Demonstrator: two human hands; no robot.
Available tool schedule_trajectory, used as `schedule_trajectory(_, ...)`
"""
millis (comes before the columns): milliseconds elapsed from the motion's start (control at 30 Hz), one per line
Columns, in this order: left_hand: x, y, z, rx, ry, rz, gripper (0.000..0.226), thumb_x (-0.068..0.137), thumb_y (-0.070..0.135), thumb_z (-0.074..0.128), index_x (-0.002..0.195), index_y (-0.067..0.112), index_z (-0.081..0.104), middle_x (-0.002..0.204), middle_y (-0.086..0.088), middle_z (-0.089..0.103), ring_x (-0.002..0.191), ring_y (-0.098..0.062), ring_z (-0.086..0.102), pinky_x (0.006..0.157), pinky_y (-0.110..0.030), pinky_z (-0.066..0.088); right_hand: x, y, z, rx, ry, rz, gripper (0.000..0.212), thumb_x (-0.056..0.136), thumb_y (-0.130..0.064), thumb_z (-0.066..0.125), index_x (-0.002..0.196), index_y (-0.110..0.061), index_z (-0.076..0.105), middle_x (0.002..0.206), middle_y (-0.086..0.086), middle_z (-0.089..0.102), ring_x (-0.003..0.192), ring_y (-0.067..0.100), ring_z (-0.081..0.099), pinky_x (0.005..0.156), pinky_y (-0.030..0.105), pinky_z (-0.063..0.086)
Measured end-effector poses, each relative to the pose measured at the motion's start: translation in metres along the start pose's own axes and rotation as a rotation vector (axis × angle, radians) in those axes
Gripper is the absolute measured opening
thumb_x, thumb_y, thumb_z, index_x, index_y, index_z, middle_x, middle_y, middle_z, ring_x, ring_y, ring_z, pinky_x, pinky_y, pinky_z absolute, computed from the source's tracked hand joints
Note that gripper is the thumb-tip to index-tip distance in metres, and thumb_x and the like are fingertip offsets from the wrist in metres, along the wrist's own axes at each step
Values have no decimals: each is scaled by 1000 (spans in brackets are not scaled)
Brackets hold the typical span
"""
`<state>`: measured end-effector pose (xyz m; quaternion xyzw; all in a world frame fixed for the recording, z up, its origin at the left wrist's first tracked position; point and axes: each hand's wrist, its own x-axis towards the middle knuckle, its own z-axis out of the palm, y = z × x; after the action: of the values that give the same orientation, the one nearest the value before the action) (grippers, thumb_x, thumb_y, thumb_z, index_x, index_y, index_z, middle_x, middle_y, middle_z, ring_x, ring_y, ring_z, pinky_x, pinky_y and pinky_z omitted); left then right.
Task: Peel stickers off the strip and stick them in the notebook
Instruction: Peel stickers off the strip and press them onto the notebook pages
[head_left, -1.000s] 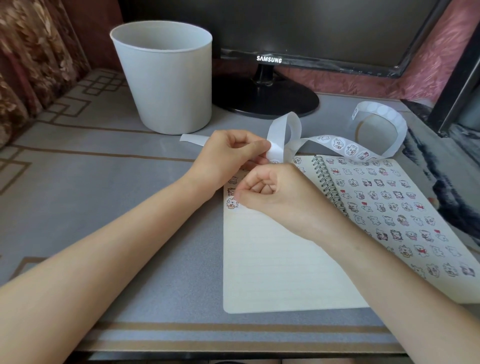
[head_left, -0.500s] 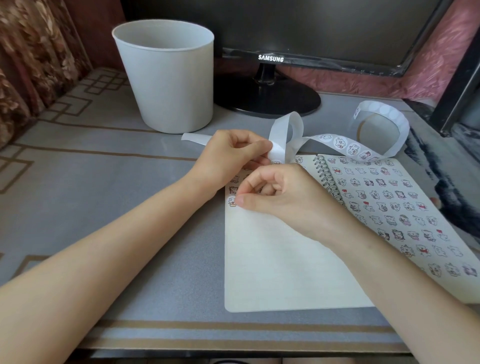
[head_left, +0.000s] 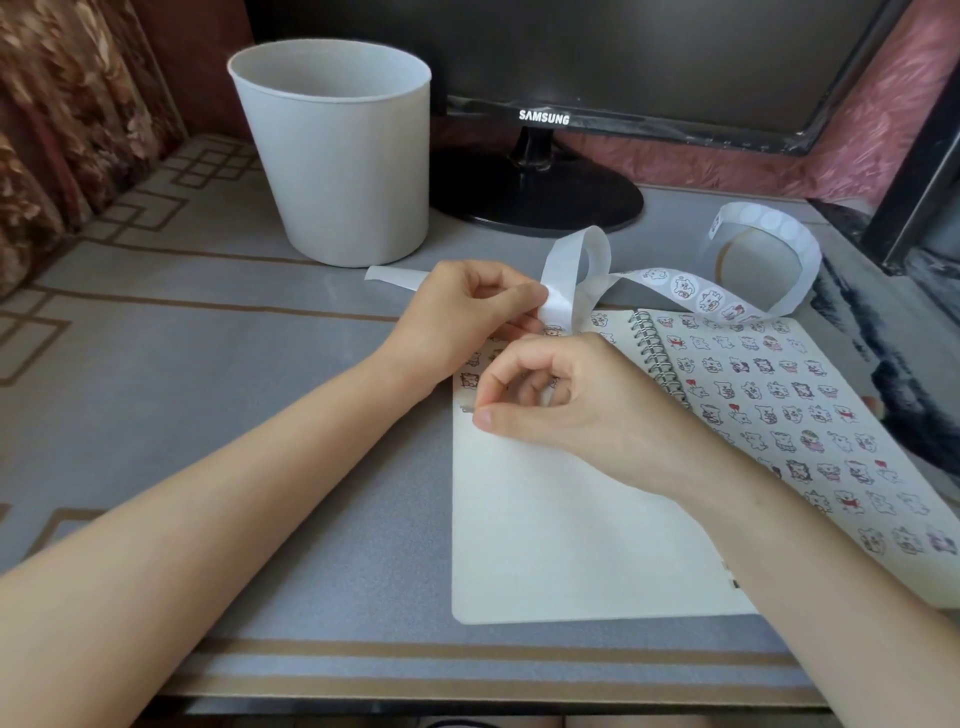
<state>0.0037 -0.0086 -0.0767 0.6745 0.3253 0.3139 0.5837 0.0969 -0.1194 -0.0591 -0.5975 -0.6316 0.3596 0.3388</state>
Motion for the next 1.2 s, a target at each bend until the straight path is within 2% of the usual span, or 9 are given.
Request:
schedule_trajectory(133, 0, 0, 0, -6, 1, -6, 12, 90, 11, 62, 82, 2, 66, 72, -9, 69, 60, -8, 64, 61, -14, 52, -1, -1, 0, -12, -6, -18, 5, 80, -13, 74, 79, -12, 69, 73, -7, 54, 59, 2, 43, 53, 9, 33)
schedule_trajectory(300, 1, -1, 0, 0, 2, -9, 13, 90, 12, 62, 80, 4, 66, 72, -8, 70, 65, -13, 65, 65, -16, 54, -1, 0, -1, -19, -20, -22, 5, 80, -14, 74, 79, -14, 69, 75, -6, 54, 61, 2, 46, 55, 8, 34)
schedule_trajectory(433, 0, 0, 0, 15, 0, -13, 14, 90, 14, 62, 79, 7, 66, 71, -7, 69, 59, -9, 63, 63, -15, 52, -2, 0, -1, -13, -37, -28, 5, 79, -13, 74, 78, -15, 70, 79, -2, 55, 63, 2, 46, 57, 8, 35)
schedule_trajectory(600, 0, 0, 1, 32, 2, -3, 14, 90, 14, 62, 78, 7, 66, 70, -6, 69, 62, -11, 63, 63, -15, 52, -2, -1, -3, -31, -57, -39, 5, 80, -13, 74, 79, -14, 69, 81, -2, 57, 69, 6, 49, 60, 8, 36)
schedule_trajectory(900, 0, 0, 0, 14, -7, 5, 15, 91, 13, 62, 77, 8, 66, 70, -7, 68, 68, -16, 64, 66, -17, 54, -4, -4, -2, -35, -90, -30, 7, 79, -15, 75, 76, -18, 69, 80, -7, 57, 69, 3, 51, 62, 7, 36)
schedule_trajectory(967, 1, 0, 1, 25, -8, 8, 15, 90, 14, 62, 77, 8, 66, 68, -4, 69, 65, -13, 64, 65, -17, 54, -4, -5, -4, 16, -81, -14, 6, 80, -16, 74, 77, -18, 69, 82, 2, 61, 71, 7, 52, 65, 13, 38)
schedule_trajectory(1033, 1, -1, 0, 53, 1, 16, 16, 90, 15, 63, 75, 10, 66, 62, 5, 68, 58, -6, 63, 61, -14, 50, -3, -5, -6, 90, -25, 28, 5, 80, -19, 74, 78, -19, 69, 88, 14, 65, 72, 12, 52, 68, 26, 42)
schedule_trajectory(1100, 1, -1, 0, 63, 7, 22, 17, 90, 16, 63, 74, 11, 66, 58, 9, 66, 55, -2, 61, 58, -12, 47, -1, -5, -6, 105, 29, 68, 5, 80, -21, 73, 77, -21, 69, 83, 14, 66, 70, 11, 51, 61, 25, 42)
schedule_trajectory(1200, 1, -1, 0, 60, 13, 28, 17, 90, 16, 63, 74, 10, 66, 59, 9, 65, 53, -1, 59, 56, -12, 45, 2, -4, -4, 133, 63, 108, 5, 81, -18, 71, 78, -18, 67, 73, 1, 64, 63, 7, 52, 50, 17, 39)
